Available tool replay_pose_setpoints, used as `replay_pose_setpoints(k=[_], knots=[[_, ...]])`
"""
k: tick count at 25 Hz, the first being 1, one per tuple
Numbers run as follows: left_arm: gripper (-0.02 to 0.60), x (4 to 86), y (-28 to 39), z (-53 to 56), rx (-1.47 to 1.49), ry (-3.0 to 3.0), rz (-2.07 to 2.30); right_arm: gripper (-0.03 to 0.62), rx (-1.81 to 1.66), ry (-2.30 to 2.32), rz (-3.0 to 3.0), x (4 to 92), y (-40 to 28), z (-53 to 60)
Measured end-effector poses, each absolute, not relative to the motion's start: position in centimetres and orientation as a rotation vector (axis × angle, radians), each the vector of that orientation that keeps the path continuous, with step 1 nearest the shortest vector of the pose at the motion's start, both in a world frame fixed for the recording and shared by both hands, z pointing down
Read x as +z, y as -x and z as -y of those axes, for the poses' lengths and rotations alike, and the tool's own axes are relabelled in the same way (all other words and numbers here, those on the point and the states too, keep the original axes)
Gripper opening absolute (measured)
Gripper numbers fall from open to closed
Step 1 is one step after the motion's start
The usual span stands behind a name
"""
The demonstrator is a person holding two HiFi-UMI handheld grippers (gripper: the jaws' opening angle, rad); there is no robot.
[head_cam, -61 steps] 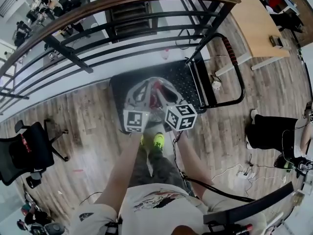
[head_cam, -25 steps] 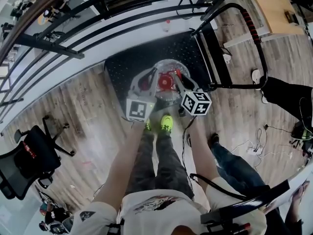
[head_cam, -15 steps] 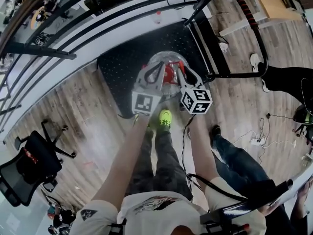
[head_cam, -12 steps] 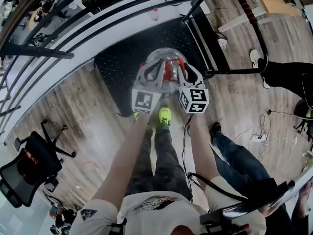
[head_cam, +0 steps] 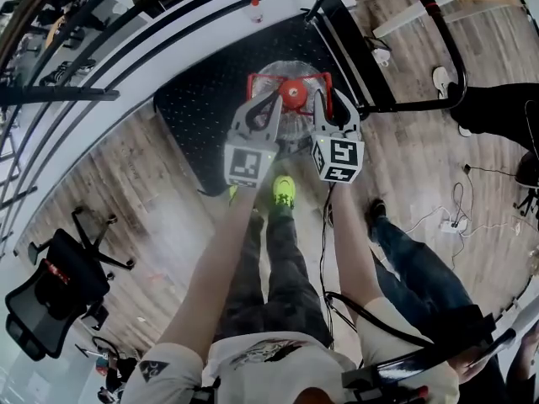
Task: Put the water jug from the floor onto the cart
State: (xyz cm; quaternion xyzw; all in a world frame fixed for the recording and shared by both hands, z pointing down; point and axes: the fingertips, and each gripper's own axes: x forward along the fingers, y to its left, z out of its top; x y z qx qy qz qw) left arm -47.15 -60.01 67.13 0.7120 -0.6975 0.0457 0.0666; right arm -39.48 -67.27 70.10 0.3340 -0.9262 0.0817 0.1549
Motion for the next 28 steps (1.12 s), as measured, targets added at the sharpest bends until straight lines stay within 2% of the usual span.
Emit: replay_pose_setpoints(k=[12,18,20,24,28], knots=[[0.014,68.4,47.1,61.2,0.107,-2.150,2.113,0.094,0.215,-1.100,2.601,71.4,36.7,70.0],[0.014,67.7,46.8,61.2,0.151,-2.146,2.097,0.094,0.193,-1.146,2.632,69.0,35.7,70.6],[0.013,66.8,46.7,61.4,0.147,-2.154,2.104,0.084,0.190,-1.131,2.651,68.0,36.0,70.4],[0.013,63.4,46.1,61.6,0.103,-2.199,2.115,0.021,0.185,-1.024,2.684,65.4,37.4,68.8],[0.012,59.9,45.9,61.5,0.099,-2.212,2.100,0.020,0.202,-0.974,2.715,62.2,38.6,67.4]])
